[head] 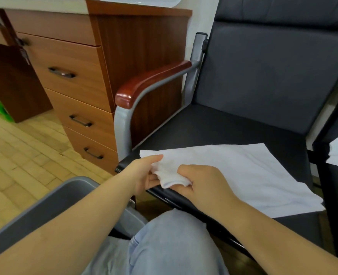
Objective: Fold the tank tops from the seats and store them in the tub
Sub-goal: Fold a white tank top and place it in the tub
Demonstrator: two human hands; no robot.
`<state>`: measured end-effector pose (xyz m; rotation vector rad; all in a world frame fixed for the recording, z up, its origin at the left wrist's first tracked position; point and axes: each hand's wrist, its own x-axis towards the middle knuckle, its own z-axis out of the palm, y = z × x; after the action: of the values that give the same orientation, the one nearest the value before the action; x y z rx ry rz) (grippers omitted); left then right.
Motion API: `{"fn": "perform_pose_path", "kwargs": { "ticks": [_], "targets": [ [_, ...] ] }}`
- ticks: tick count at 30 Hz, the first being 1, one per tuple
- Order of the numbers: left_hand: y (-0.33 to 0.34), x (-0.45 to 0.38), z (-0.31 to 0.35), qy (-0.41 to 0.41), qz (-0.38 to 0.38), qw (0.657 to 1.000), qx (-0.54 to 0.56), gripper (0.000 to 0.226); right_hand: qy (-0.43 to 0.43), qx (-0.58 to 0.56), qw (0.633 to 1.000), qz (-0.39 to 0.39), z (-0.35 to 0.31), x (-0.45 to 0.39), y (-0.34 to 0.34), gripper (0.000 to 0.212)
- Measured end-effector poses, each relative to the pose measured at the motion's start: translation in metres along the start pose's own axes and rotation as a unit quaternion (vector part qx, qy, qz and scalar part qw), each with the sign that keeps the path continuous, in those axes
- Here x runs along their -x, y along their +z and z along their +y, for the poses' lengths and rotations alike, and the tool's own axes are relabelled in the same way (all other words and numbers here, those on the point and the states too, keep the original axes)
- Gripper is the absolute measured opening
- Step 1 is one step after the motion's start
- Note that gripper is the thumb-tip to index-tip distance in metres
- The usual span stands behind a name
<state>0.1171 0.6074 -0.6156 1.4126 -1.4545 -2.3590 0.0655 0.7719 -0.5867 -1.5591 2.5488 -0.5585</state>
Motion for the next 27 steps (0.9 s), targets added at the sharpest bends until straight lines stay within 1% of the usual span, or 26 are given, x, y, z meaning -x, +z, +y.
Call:
{"fn": "perform_pose_path", "kwargs": {
  "ticks": [2, 4, 6, 8, 10, 12, 13, 16, 18, 20, 24, 26, 27],
  "targets": [
    [0.001, -0.003, -0.002, 0.043, 0.047, 0.998, 0.029, 0.038, -0.011, -0.042, 0.999, 0.023, -0.001, 0.004, 0.001, 0.013],
    [-0.001, -0.008, -0.002, 0.082, 0.086, 0.992, 0.045, 0.046, 0.004, -0.096, 0.995, 0.028, 0.002, 0.008, 0.003, 0.013],
    [0.000, -0.009, -0.003, 0.132, 0.114, 0.984, 0.035, 0.054, 0.031, -0.157, 0.986, 0.035, 0.004, 0.011, 0.004, 0.018],
    [0.006, -0.007, -0.003, 0.183, 0.114, 0.976, 0.026, 0.055, 0.064, -0.220, 0.972, 0.057, 0.006, 0.015, 0.007, 0.027],
    [0.017, -0.002, 0.001, 0.221, 0.105, 0.969, 0.024, 0.057, 0.090, -0.293, 0.947, 0.102, 0.011, 0.019, 0.010, 0.032],
    [0.031, 0.000, 0.005, 0.244, 0.098, 0.965, 0.022, 0.060, 0.113, -0.331, 0.927, 0.132, 0.019, 0.025, 0.009, 0.019],
    [0.039, 0.000, 0.008, 0.251, 0.095, 0.963, 0.023, 0.062, 0.128, -0.355, 0.914, 0.147, 0.025, 0.029, 0.007, 0.014],
    [0.068, 0.000, 0.015, 0.269, 0.083, 0.959, 0.018, 0.066, 0.186, -0.443, 0.854, 0.200, 0.041, 0.042, -0.006, 0.011],
    [0.094, -0.001, 0.018, 0.276, 0.086, 0.957, 0.000, 0.067, 0.235, -0.488, 0.813, 0.212, 0.054, 0.051, -0.017, 0.011],
    [0.121, -0.003, 0.020, 0.270, 0.086, 0.959, -0.023, 0.067, 0.265, -0.510, 0.787, 0.225, 0.071, 0.060, -0.024, 0.010],
    [0.173, -0.007, 0.019, 0.248, 0.066, 0.964, -0.067, 0.066, 0.287, -0.512, 0.764, 0.269, 0.107, 0.078, -0.034, 0.008],
    [0.197, -0.009, 0.016, 0.244, 0.058, 0.964, -0.087, 0.066, 0.297, -0.496, 0.763, 0.290, 0.124, 0.087, -0.038, 0.006],
    [0.207, -0.011, 0.015, 0.241, 0.056, 0.964, -0.097, 0.066, 0.301, -0.481, 0.768, 0.297, 0.133, 0.091, -0.039, 0.007]
  ]
}}
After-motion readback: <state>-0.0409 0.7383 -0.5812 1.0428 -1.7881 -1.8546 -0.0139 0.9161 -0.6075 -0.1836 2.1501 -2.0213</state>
